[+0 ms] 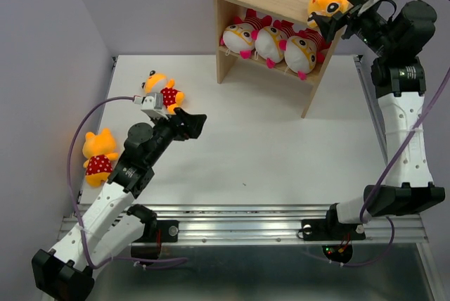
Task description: Place and organize the stuffed toys onto the shelf
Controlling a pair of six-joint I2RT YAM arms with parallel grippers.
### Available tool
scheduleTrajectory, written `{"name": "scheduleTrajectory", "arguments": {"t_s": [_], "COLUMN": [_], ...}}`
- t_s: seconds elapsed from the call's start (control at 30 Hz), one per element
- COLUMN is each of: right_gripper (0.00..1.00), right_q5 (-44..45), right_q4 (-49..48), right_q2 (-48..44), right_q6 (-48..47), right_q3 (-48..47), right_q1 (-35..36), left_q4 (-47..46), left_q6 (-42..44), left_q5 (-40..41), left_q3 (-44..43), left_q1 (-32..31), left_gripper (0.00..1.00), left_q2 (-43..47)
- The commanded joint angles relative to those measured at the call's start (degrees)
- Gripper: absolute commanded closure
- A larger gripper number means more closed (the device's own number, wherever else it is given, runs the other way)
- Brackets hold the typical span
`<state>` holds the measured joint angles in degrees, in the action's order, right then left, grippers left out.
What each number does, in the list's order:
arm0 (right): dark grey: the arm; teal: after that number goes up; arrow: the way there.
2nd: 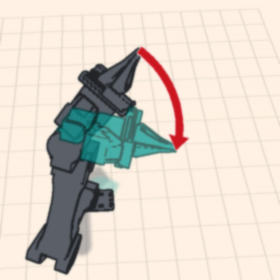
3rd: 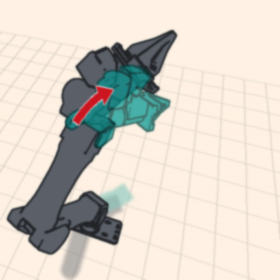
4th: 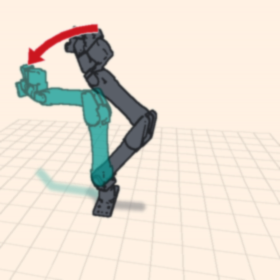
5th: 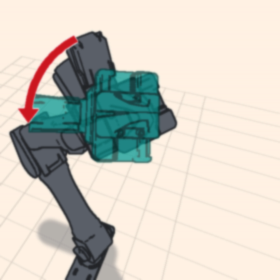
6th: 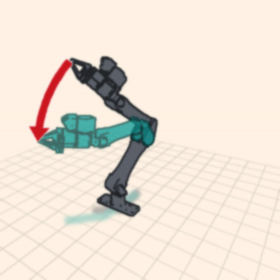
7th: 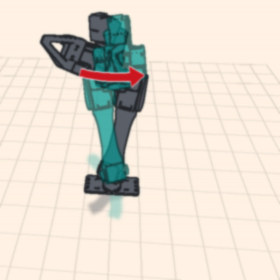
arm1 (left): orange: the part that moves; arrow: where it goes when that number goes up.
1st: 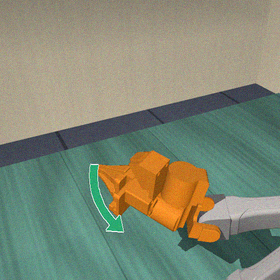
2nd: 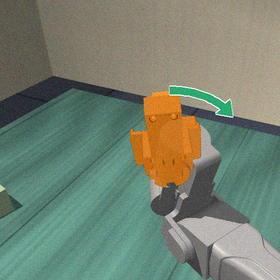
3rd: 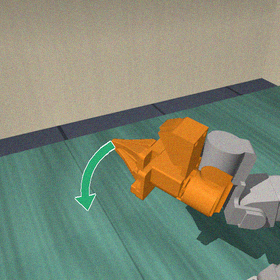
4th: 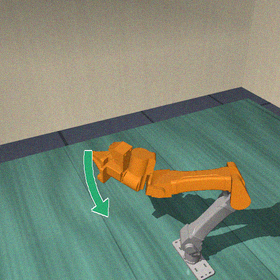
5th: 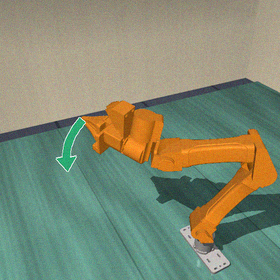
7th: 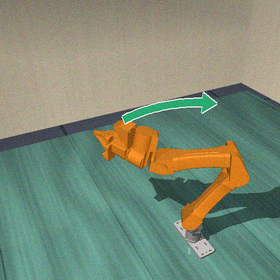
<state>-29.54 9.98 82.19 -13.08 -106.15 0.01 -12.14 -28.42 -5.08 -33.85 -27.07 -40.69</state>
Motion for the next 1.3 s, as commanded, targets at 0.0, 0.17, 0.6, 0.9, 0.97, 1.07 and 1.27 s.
{"name": "scheduleTrajectory", "arguments": {"t_s": [0.0, 0.17, 0.6, 0.9, 0.97, 1.07, 1.27], "right_gripper": [0.0, 0.0, 0.0, 0.0, 0.0, 0.0, 0.0], "right_q5": [-18.4, -35.58, -23.47, -19.86, -19.42, -19.68, -19.5], "right_q4": [6.34, 13.84, 44.95, 43.73, 42.94, 42.06, 39.51], "right_q2": [0.41, 2.45, 3.86, 5.61, 6.05, 6.31, 6.14], "right_q6": [-4.56, -5.73, -38.42, -34.91, -34.29, -33.41, -32.45], "right_q3": [-7.3, -10.32, -9.62, 9.28, 12.26, 15.34, 19.05], "right_q1": [-0.27, 0.33, 21.42, 27.5, 28.03, 28.03, 28.03], "left_q4": [3.43, 12.05, 7.58, -2.18, -3.15, -3.59, -2.54], "left_q6": [-2.94, -6.64, -11.04, -1.66, 4.24, 13.26, 21.3], "left_q5": [4.54, 9.22, -5.99, 0.6, 1.3, 2.71, -1.15], "left_q3": [-7.0, -13.61, -15.2, -20.8, -24.4, -27.93, -39.17], "left_q1": [1.32, 4.74, 24.77, 30.94, 30.94, 30.94, 30.94], "left_gripper": [0.01, 0.02, 0.09, 0.16, 0.16, 0.14, 0.17], "left_q2": [-2.02, -6.77, -20.3, -35.59, -40.05, -45.42, -57.28]}}
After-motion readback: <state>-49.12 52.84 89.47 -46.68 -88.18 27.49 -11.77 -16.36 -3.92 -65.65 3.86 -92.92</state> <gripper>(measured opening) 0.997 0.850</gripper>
